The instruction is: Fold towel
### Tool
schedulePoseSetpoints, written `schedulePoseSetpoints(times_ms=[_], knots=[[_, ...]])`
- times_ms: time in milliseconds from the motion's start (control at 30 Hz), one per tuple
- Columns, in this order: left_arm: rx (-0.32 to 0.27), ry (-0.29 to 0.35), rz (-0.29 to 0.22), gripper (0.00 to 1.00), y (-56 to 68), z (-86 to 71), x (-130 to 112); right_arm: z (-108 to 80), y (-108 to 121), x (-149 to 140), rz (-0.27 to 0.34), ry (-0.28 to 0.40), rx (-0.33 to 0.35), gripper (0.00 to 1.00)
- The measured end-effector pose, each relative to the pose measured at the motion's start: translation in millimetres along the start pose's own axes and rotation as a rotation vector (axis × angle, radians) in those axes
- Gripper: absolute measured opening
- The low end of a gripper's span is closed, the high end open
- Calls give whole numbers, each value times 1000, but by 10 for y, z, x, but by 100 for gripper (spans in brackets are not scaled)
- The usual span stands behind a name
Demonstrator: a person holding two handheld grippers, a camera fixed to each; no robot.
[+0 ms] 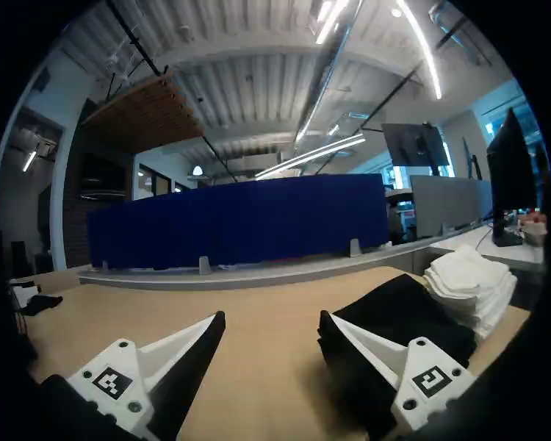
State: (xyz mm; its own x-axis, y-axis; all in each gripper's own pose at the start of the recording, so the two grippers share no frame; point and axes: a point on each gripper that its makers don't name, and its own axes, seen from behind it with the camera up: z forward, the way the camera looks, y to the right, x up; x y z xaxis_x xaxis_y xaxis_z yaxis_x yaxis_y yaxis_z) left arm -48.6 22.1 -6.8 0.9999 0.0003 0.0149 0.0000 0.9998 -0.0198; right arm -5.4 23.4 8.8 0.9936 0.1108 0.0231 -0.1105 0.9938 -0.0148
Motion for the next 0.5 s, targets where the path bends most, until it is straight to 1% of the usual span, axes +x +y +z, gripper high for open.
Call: schedulePoseSetpoints(times_ms=[200, 300, 500], knots=[[0, 0, 0, 94, -5, 6, -2, 14, -16, -22, -11, -15, 6, 99], [0, 0, 0, 94, -9, 6, -3, 7, -13, -19, -16, -10, -1, 99], [0, 0, 0, 94, -8, 6, 0, -9, -68, -57, -35, -16, 11, 99]])
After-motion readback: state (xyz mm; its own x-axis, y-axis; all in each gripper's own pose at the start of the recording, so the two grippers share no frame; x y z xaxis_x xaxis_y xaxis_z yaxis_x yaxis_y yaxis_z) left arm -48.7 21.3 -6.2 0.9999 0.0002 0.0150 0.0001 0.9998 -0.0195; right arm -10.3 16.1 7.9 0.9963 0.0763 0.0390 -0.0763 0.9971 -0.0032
